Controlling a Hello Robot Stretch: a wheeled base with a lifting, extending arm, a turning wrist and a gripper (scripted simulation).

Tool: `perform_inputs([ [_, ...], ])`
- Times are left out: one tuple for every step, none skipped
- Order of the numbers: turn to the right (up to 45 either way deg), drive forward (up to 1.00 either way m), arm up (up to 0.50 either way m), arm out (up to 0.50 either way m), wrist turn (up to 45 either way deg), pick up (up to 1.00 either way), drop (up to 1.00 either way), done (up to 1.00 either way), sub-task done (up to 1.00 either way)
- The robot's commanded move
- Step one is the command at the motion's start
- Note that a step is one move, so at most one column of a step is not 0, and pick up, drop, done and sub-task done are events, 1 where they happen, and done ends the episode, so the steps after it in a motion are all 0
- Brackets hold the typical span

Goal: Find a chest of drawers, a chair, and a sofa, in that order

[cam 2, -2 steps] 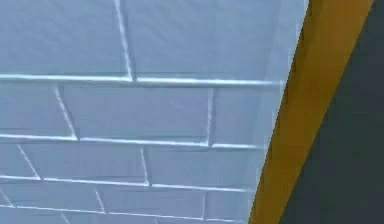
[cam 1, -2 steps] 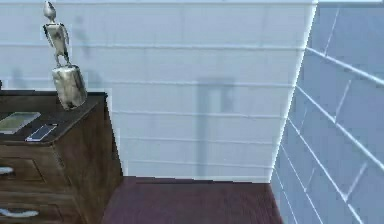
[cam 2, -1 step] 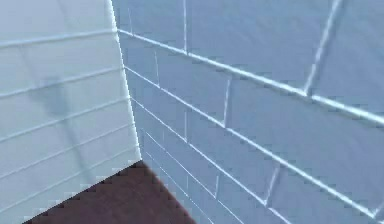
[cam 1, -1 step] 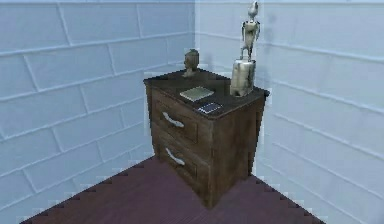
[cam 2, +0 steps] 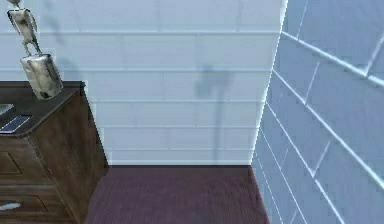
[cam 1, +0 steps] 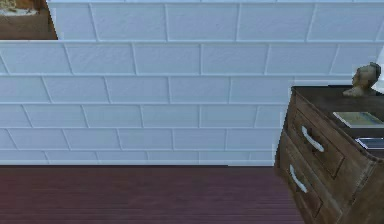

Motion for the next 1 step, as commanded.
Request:
perform_inputs([
  [0.0, 0.10, 0.00, 0.00, 0.0, 0.00, 0.00, 0.00, 0.00],
])
